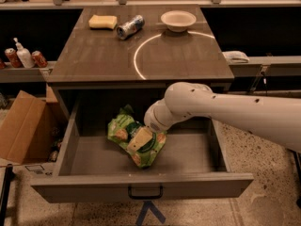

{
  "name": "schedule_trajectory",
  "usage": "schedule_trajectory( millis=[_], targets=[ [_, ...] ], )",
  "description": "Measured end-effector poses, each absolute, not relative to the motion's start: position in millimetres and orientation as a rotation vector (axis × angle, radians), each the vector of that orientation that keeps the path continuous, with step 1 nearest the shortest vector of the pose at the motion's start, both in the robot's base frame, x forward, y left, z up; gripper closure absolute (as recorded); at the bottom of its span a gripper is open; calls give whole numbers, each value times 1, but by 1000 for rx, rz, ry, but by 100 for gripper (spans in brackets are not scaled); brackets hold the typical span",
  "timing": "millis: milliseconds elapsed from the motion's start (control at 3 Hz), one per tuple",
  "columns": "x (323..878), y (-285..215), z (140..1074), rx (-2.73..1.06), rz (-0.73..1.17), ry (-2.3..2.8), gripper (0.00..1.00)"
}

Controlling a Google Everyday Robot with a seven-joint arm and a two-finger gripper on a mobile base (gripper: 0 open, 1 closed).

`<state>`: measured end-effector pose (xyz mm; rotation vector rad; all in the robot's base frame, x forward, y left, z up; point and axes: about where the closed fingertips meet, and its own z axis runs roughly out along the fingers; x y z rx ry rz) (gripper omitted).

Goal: Pick green rice chip bag from top drawer and place on counter

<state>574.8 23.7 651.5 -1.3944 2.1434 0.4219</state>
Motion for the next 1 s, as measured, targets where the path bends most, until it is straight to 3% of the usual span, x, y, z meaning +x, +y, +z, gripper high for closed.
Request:
schedule_trajectory(
  millis=[333, 667, 1000],
  targets=[
    [579, 30, 644, -1401, 441, 2146, 0],
    [581, 37, 637, -1408, 460, 2159, 16],
    [581, 41, 633, -1406, 470, 2187, 41]
  ],
)
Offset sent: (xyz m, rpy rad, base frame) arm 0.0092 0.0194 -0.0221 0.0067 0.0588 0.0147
